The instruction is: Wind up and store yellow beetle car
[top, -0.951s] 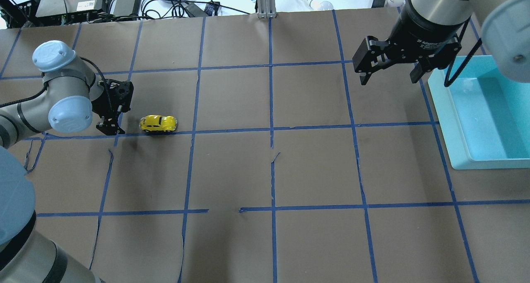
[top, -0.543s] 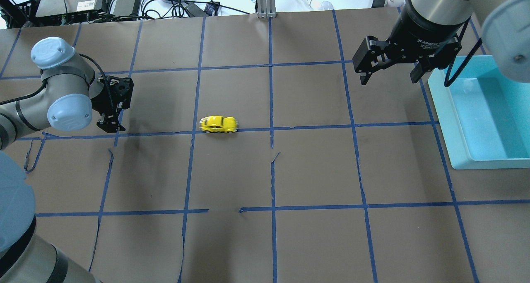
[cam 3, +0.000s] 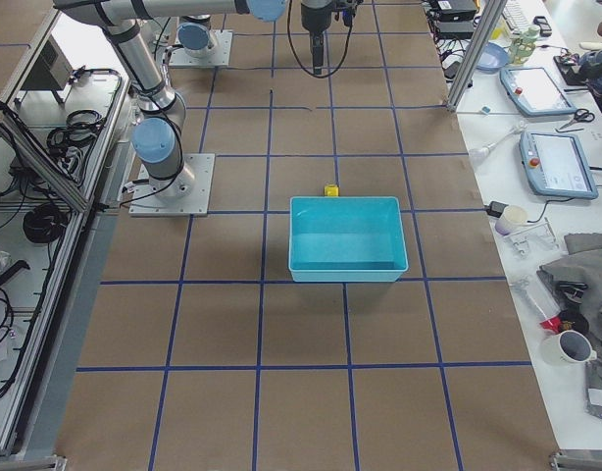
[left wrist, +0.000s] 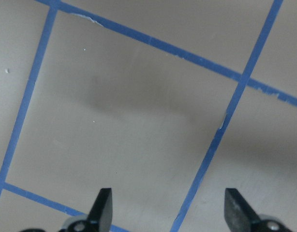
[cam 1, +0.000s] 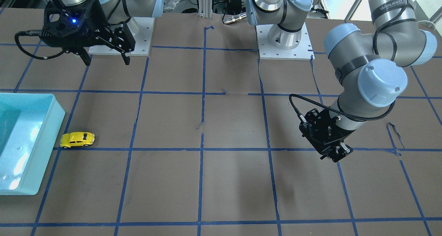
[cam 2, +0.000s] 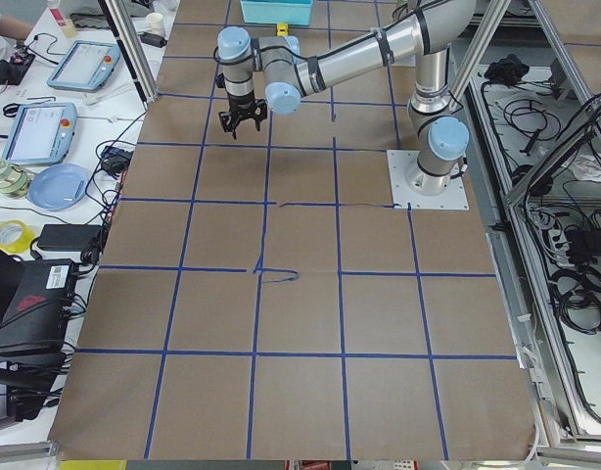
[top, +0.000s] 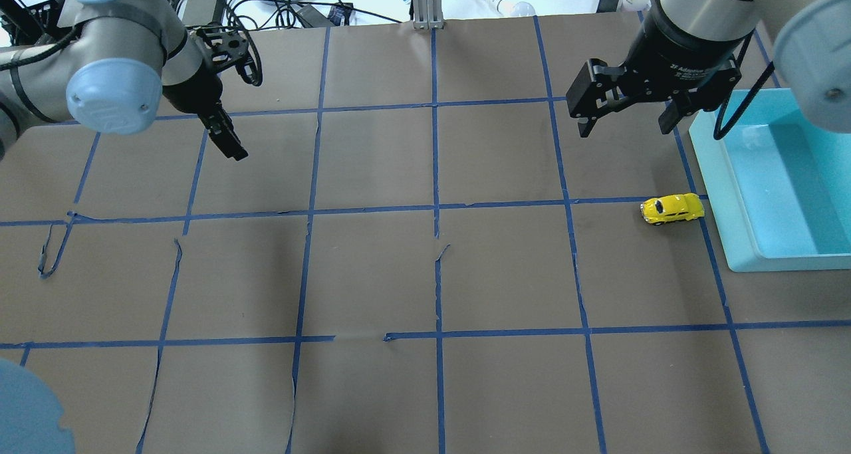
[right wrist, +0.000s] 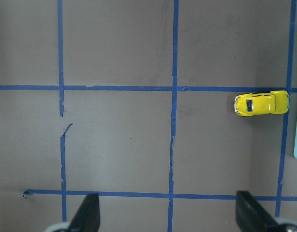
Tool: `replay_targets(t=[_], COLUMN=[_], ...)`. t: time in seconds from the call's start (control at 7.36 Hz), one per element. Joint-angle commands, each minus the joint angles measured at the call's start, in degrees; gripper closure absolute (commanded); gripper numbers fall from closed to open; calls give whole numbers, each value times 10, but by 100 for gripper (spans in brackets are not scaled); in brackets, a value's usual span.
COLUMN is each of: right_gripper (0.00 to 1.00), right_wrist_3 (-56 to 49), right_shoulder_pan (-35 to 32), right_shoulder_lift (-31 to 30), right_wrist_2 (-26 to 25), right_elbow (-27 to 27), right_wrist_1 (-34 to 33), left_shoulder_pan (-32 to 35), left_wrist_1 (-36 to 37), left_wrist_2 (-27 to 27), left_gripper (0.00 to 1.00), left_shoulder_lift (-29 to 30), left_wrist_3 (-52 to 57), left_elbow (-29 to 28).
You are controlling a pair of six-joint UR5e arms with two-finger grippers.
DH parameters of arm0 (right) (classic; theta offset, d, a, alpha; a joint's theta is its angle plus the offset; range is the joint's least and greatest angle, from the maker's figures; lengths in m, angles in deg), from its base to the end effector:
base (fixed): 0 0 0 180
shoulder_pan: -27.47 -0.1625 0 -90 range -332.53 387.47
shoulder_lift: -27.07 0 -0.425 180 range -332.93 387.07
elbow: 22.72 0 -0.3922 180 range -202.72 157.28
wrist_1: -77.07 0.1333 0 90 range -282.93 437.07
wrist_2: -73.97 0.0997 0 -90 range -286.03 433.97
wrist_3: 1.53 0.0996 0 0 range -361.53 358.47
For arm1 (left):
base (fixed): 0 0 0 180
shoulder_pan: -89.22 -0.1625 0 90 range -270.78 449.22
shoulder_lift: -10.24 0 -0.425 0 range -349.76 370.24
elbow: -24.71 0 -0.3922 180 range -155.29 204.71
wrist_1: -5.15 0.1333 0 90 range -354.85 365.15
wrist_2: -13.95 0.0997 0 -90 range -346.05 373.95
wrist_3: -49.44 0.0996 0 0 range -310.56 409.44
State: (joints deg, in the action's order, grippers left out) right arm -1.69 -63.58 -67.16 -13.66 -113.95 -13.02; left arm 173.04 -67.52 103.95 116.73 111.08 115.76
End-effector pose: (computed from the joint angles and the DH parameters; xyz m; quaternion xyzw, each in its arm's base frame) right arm 0.1459 -0.4626 0.5129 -0.0111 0.9994 -0.0268 0.0209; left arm -0.0686 -0.6048 0.3519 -0.4653 -0.8851 -0.0015 0.0010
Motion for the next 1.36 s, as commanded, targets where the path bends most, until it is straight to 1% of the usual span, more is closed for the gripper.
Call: replay_targets(t=[0.0,0.27,0.41,0.54,0.68,0.81,1.22], right_gripper=[0,0,0,0,0,0,0], right_wrist_3=[0,-1,-18,-39,-38,-38,-39], right_shoulder_pan=[0,0,0,1,1,1,1], right_shoulder_lift=[0,0,0,1,0,0,0], right_wrist_2=[0,0,-4,-4,-3,-2,-1], right_elbow=[0,0,2,1,1,1,0], right_wrist_1=[0,2,3,4,4,4,5], left_shoulder_pan=[43,80,93,97,97,96,97], left_wrist_1=[-103,-176,-179,-186,-187,-187,-186], left_wrist_2=[2,7,8,9,14,45,42], left_gripper=[16,11,8,8,8,5,4], left_shoulder_lift=[-23,-54,-71,-93,-112,-125,-137], left_wrist_3=[-216,-412,-488,-534,-547,-547,-549], left_elbow=[-65,-111,-118,-118,-114,-111,-105])
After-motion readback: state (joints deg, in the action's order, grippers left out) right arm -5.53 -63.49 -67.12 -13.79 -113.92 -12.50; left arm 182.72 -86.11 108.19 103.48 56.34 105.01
